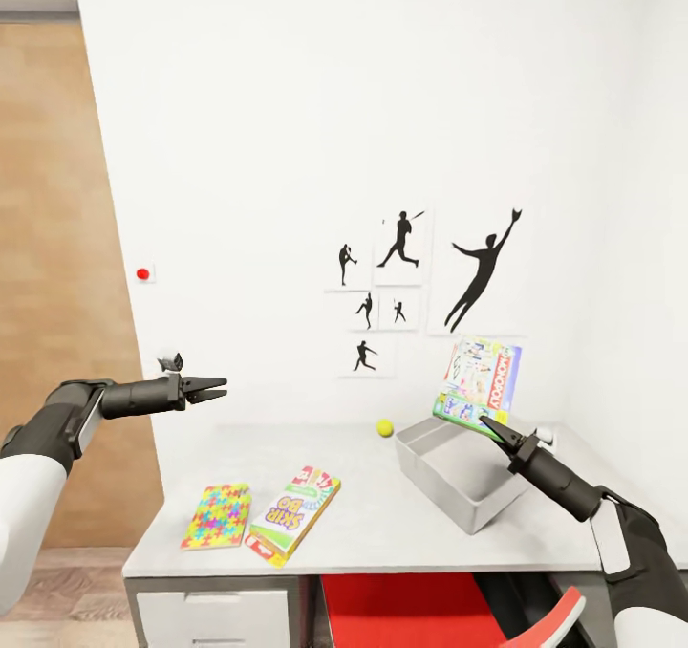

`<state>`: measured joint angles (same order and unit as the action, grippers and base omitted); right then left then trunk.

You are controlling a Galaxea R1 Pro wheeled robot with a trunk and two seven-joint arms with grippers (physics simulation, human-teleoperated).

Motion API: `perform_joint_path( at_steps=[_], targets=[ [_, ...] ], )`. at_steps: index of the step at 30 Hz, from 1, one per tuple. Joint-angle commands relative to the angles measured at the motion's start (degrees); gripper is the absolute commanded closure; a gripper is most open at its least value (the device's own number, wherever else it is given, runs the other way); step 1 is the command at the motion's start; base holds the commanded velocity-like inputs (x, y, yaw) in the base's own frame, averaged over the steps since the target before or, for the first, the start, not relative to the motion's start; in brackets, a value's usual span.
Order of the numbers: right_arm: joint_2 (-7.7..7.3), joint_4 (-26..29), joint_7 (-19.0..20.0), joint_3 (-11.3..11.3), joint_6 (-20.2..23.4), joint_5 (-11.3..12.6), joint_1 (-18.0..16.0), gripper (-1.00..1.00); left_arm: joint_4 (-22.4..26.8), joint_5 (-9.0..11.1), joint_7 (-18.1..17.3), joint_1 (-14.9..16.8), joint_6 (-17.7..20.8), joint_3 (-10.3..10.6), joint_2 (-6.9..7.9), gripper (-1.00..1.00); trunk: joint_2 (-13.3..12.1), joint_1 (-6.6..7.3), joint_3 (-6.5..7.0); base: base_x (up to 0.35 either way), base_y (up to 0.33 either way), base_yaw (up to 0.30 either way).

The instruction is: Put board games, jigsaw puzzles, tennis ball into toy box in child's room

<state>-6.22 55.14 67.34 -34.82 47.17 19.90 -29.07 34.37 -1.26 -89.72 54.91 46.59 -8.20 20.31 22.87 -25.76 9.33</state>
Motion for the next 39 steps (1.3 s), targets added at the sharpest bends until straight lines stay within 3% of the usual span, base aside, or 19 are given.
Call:
perform_joint_path(
  at_steps=[1,13,25,35,39],
  targets=[
    [-0.07,0.0,0.2,-0.1,0.2,0.2,0.0,1.00,0.0,-0.1,-0.3,0.0,0.6,-0.1,-0.01,-1.00,0.0,-0.03,-0.13,0.084,0.000,0.000],
    [-0.03,0.0,0.5,-2.8,0.3,0.2,0.0,1.00,0.0,-0.1,-0.3,0.0,0.6,-0.1,-0.01,-1.00,0.0,-0.03,-0.54,0.066,0.000,-0.043],
    [-0.10,0.1,0.6,-2.9,0.2,0.2,0.0,1.00,0.0,-0.1,-0.3,0.0,0.5,-0.1,-0.01,-1.00,0.0,-0.03,-1.16,0.046,0.000,-0.217],
    [0.06,0.1,0.8,-2.9,0.1,0.1,0.0,1.00,0.0,-0.1,-0.3,0.0,0.5,-0.1,-0.01,-1.00,0.0,-0.03,-1.64,0.267,0.019,-0.199],
    [0.07,0.1,2.8,-2.9,0.1,0.1,0.0,1.00,0.0,-0.1,-0.3,0.0,0.5,-0.1,-0.01,-1.00,0.0,-0.03,-1.67,0.317,0.001,-0.032]
  ],
)
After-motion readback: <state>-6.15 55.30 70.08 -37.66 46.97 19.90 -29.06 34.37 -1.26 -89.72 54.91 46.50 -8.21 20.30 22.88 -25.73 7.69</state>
